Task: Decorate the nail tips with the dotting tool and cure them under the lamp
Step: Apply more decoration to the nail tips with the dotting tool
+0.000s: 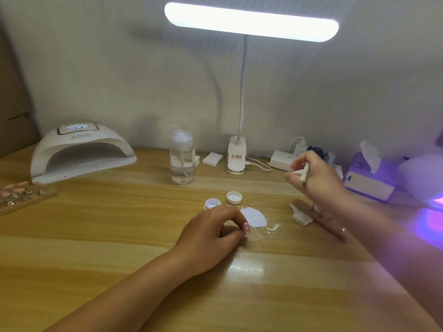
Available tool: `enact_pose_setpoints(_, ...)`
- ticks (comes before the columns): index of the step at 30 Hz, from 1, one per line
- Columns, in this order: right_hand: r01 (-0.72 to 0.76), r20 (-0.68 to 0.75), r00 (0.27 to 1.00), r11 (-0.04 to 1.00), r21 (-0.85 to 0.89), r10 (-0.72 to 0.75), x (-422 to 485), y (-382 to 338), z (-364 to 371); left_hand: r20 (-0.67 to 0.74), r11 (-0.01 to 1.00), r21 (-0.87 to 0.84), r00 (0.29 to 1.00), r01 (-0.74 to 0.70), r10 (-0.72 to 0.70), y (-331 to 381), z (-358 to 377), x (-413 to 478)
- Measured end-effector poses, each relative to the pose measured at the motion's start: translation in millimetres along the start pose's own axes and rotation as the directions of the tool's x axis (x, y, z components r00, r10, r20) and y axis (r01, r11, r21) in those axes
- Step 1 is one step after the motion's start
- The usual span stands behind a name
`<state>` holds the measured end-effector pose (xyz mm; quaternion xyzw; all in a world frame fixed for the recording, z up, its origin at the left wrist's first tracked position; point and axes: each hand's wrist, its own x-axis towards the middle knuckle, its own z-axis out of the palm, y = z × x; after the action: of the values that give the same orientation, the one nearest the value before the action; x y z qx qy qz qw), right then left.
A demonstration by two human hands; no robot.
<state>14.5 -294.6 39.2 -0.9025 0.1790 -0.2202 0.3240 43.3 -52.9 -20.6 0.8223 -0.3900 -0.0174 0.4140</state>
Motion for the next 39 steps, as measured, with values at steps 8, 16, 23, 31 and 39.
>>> enact_pose_setpoints(8,0.128,-0.261,0.963,0.968,0.214,-0.070,5.7,-24.1,6.1,-0.052,1.000,-0.012,0.999,0.008,-0.008,-3.0,0.7,1.9)
enact_pose_setpoints(16,-0.084,0.059,0.996,0.880,0.468,0.064,-79.4,-10.3,44.9,-0.065,0.999,0.020,0.998,0.028,-0.027,-2.6,0.8,1.4)
enact_pose_setpoints(23,-0.164,0.062,0.987,0.921,0.354,0.151,-83.1,-6.9,44.7,-0.057,0.998,0.041,0.997,0.046,-0.044,-2.6,1.2,2.1)
enact_pose_setpoints(31,-0.097,0.018,0.995,0.949,0.301,0.096,-83.7,-7.2,46.2,-0.057,0.999,0.032,0.998,0.044,-0.042,-2.2,0.4,2.5)
enact_pose_setpoints(39,-0.088,0.047,0.996,0.712,0.696,0.077,-94.2,-19.7,39.9,-0.062,0.999,0.028,0.997,0.042,-0.040,-3.2,-0.4,2.9)
